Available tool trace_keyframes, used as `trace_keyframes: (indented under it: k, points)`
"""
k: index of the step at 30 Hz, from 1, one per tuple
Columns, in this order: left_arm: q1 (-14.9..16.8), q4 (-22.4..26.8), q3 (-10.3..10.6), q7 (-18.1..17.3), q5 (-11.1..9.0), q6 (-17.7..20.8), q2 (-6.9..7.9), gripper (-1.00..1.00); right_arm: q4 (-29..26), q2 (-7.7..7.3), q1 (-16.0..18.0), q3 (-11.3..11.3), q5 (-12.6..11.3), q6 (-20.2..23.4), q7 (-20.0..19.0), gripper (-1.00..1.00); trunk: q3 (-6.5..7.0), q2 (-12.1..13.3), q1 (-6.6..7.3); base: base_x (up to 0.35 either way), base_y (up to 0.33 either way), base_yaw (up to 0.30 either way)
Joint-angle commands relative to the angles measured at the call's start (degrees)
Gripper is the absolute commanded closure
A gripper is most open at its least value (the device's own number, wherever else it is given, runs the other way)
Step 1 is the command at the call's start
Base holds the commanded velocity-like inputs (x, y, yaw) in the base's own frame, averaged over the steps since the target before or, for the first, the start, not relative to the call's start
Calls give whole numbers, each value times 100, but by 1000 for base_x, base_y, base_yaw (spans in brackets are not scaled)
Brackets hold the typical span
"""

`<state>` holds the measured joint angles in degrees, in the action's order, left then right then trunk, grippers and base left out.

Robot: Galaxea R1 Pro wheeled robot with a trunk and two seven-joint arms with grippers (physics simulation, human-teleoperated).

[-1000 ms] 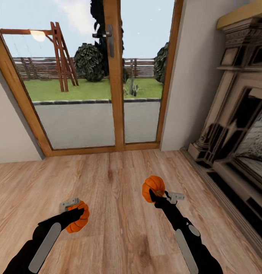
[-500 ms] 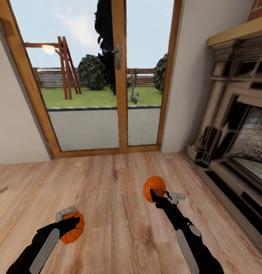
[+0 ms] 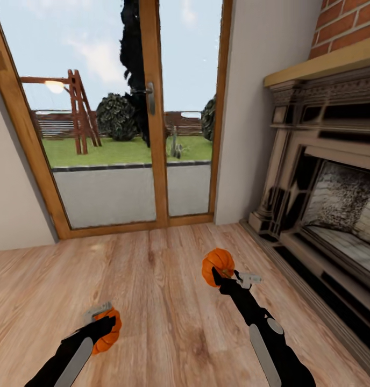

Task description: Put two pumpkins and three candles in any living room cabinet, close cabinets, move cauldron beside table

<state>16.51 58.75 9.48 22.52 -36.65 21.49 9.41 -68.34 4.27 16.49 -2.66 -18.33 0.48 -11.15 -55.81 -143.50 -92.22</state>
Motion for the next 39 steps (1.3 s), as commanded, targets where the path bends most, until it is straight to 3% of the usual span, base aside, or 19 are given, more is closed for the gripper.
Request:
trace_keyframes:
  k: [1, 5, 8, 14, 15, 22, 23, 24, 25, 32, 33, 34, 35, 36, 39]
  points:
    - [1, 9, 34, 68, -50, -6, 8, 100, 4, 2, 3, -1, -55, 5, -19, 100, 21, -1, 3, 0, 0, -246]
    - [1, -36, 49, 68, -80, -37, 8, 100, 7, 15, 3, -10, 54, 5, 13, 100, 124, 5, 14, 0, 0, -239]
    - [1, -227, 47, 64, -102, -55, 8, 100, 13, 43, 3, -22, 540, 5, 176, 100, 193, 9, 21, 0, 0, -83]
    - [1, -260, 45, 68, -113, -71, 8, 100, 18, 48, 3, -24, 626, 5, 200, 100, 326, 17, 37, 0, 0, -4]
    - [1, -488, 53, 63, -92, -919, 0, 100, 18, 55, 3, -31, 632, 10, 203, 100, 348, 18, 39, 0, 0, 0]
    - [1, -718, 58, 61, -98, -1115, -3, 100, 214, 40, -92, -17, 654, -54, 214, 100, 498, 75, 81, 0, 0, 0]
    - [1, -739, 57, 63, -94, -1121, -30, 100, 453, 30, -127, -4, 658, -291, 277, 100, 516, 115, 103, 0, 0, 0]
    - [1, -797, 55, 60, -102, -1128, -91, 100, 968, 27, -158, 1, 654, -1262, 921, 100, 534, 155, 125, 0, 0, 0]
    - [1, -1129, 58, 59, -88, -1133, -111, 100, 1259, 30, -212, -7, 649, -1858, 1371, 100, 552, 195, 147, 0, 0, 0]
    - [1, -1816, 56, 66, -74, -1140, -115, 100, 1842, 13, -415, 7, 629, -2181, 1612, 100, 678, 476, 301, 0, 0, 0]
    - [1, -2310, 74, 67, -65, -1291, -147, 100, 2557, 25, -478, -1, 641, -2961, 1969, 100, 696, 516, 323, 0, 0, 0]
    - [1, -2465, 80, 68, -64, -1474, -182, 100, 2797, 32, -485, -8, 646, -3218, 2019, 100, 714, 556, 345, 0, 0, 0]
    - [1, -2755, 115, 68, -59, -1950, -248, 100, 3190, 40, -496, -23, 655, -3617, 2062, 100, 732, 596, 367, 0, 0, 0]
    - [1, -3050, 301, 62, -60, -2629, -353, 100, 3604, 48, -503, -41, 661, -4037, 2095, 100, 750, 636, 389, 0, 0, 0]
    - [1, -3390, 735, 64, -69, -3056, -444, 100, 4049, 26, -501, -21, 648, -4249, 2113, 100, 804, 757, 455, 0, 0, 0]
